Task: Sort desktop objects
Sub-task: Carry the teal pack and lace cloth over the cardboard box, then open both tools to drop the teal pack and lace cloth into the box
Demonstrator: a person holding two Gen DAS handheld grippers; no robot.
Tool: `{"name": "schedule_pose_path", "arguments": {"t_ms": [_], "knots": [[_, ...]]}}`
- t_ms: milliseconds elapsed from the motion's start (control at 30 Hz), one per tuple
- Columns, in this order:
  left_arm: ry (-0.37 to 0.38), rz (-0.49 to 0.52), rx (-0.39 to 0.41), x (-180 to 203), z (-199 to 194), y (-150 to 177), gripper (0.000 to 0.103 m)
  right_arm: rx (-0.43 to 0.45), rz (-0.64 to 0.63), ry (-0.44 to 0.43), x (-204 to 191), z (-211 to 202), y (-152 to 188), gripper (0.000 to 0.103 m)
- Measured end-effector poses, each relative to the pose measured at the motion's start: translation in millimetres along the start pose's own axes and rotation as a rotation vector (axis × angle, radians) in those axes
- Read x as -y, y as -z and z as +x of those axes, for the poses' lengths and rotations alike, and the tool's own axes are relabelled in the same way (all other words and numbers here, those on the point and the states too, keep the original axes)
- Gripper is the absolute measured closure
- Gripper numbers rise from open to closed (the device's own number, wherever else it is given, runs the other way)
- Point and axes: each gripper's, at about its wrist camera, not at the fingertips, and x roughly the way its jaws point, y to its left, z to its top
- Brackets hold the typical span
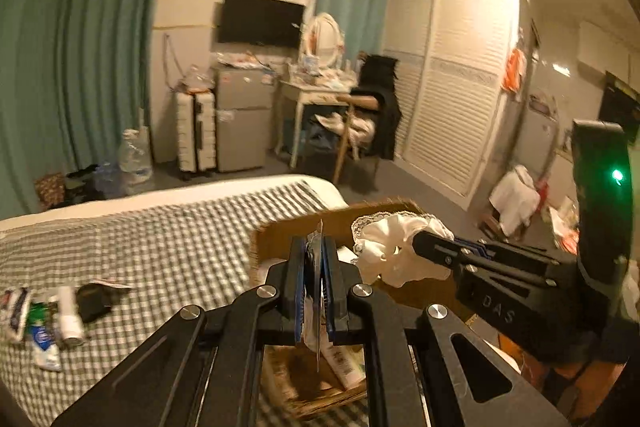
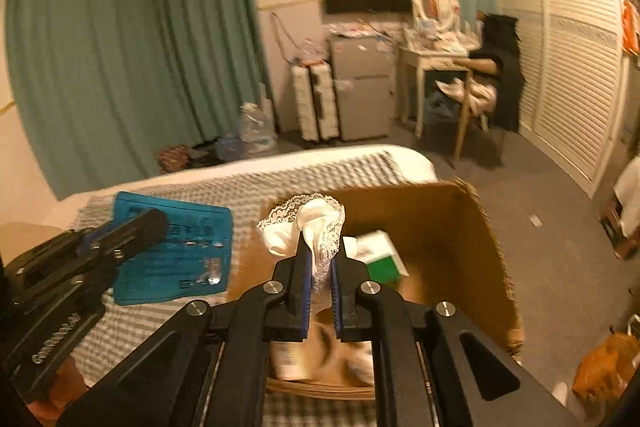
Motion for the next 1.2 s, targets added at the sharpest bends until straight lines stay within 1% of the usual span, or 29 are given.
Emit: {"name": "schedule_pose_path", "arguments": {"t_ms": [100,200,233,267,300,333,367,400,433,467,533,600,667,767,800,900,967,1033,1100,1167,1200], "knots": [[0.010,0.020,-0.053,10.3,29.0,7.9,0.095,-0.033,0.024,0.028,21.0,16.4,5.3,0.096],[0.000,0.078,-0.113,21.4,56.9,17.1,0.093,-0.056,0.044,0.047,32.0,29.2,11.7,0.096],[0.007,0.080,-0.124,23.1,61.8,18.3,0.093,-0.058,0.051,0.060,33.5,31.3,13.4,0.087],[0.016,0.076,-0.135,22.0,64.3,20.3,0.088,-0.065,0.063,0.068,35.7,34.4,14.4,0.078],[0.019,0.067,-0.146,19.5,65.7,21.0,0.073,-0.066,0.078,0.071,37.9,36.0,15.6,0.058],[0.005,0.058,-0.146,17.8,64.5,20.9,0.059,-0.061,0.094,0.070,39.4,35.9,16.2,0.052],[-0.018,0.051,-0.145,15.7,63.6,20.4,0.021,-0.056,0.112,0.058,40.8,34.7,15.8,0.052],[-0.082,0.039,-0.124,11.3,57.7,21.4,0.010,-0.052,0.123,0.051,40.8,33.8,15.5,0.053],[-0.104,0.033,-0.101,7.1,52.3,21.3,0.010,-0.046,0.130,0.048,40.4,32.4,15.6,0.053],[-0.100,0.027,-0.083,2.8,45.6,20.8,0.010,-0.041,0.130,0.048,36.5,29.3,15.2,0.053],[-0.090,0.017,-0.080,-8.6,32.5,19.7,0.010,-0.031,0.107,0.053,26.8,21.8,14.8,0.053],[-0.126,-0.001,-0.073,-25.4,15.9,18.0,0.010,-0.018,0.092,0.047,17.4,15.4,12.1,0.053],[-0.146,-0.022,-0.068,-43.1,1.2,15.5,0.010,-0.012,0.075,0.028,2.3,8.4,8.7,0.053],[-0.240,-0.078,-0.036,-77.6,-30.1,12.8,0.009,0.006,0.027,0.004,-29.4,-3.6,2.5,0.053],[-0.273,-0.096,-0.024,-89.0,-42.6,13.2,0.007,0.009,0.021,-0.022,-41.2,-7.5,-0.1,0.053],[-0.318,-0.125,0.001,-115.5,-74.3,14.5,0.002,0.017,-0.002,-0.101,-75.0,-20.6,-6.6,0.053],[-0.347,-0.136,0.005,-130.4,-92.1,15.7,0.000,0.029,-0.045,-0.125,-100.0,-31.9,-10.4,0.053],[-0.383,-0.155,0.018,-150.5,-115.0,16.3,0.000,0.044,-0.089,-0.159,-126.1,-44.1,-13.3,0.053],[-0.442,-0.175,0.048,-168.6,-139.5,20.8,0.000,0.056,-0.112,-0.212,-151.2,-55.4,-12.6,0.053],[-0.458,-0.187,0.064,-182.3,-157.5,26.3,0.000,0.055,-0.116,-0.283,-173.0,-62.9,-10.1,0.053],[-0.462,-0.192,0.072,-192.7,-170.9,31.7,0.000,0.054,-0.121,-0.303,-181.9,-63.5,-8.5,0.052]]}}
